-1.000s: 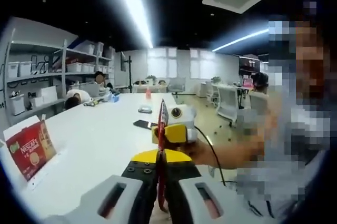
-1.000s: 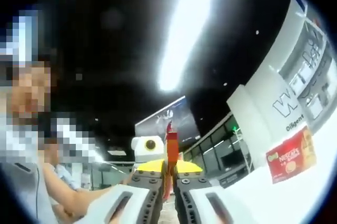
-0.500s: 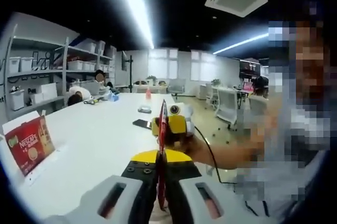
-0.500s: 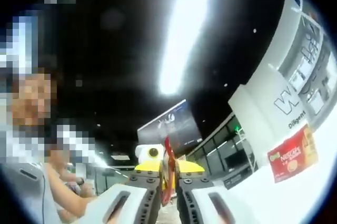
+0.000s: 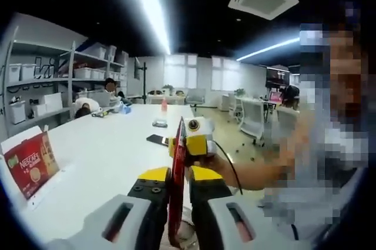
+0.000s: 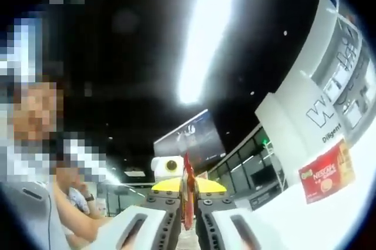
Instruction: Tear open the coffee pouch, take out the coffee, and pour the coffee from the pouch into the cup
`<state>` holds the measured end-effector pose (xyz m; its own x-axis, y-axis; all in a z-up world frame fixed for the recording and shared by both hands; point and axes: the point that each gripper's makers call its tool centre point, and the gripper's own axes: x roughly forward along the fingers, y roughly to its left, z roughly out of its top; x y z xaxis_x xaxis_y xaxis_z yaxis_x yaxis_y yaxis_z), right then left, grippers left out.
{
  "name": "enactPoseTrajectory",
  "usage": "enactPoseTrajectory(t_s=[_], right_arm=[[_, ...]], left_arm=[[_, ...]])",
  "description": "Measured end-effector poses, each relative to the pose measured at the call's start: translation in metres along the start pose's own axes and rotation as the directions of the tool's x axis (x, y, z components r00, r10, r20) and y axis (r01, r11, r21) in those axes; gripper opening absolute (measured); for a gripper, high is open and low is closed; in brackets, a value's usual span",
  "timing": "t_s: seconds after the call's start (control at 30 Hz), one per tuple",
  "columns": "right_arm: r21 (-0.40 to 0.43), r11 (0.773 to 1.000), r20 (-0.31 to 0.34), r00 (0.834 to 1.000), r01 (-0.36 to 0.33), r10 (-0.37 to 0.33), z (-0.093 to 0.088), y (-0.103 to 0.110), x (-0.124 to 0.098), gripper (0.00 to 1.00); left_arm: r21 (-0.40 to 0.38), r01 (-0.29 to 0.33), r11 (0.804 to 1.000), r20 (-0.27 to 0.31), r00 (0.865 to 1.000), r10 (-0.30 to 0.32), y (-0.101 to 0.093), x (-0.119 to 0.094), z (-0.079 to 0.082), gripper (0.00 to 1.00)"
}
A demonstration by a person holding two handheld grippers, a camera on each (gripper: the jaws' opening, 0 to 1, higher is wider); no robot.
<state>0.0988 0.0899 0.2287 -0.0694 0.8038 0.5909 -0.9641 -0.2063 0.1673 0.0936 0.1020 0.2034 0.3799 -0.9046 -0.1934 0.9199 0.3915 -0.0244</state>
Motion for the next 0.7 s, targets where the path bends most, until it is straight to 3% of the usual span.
enactPoseTrajectory(t_s=[0.7], right_arm=[[-0.017, 1.0, -0.016, 1.0, 0.002, -0.002, -0.002, 0.003, -0.011, 0.09]], left_arm=[[0.028, 0.002, 1.0, -0.023, 1.0, -0.001, -0.003, 0.005, -0.003, 0.05]])
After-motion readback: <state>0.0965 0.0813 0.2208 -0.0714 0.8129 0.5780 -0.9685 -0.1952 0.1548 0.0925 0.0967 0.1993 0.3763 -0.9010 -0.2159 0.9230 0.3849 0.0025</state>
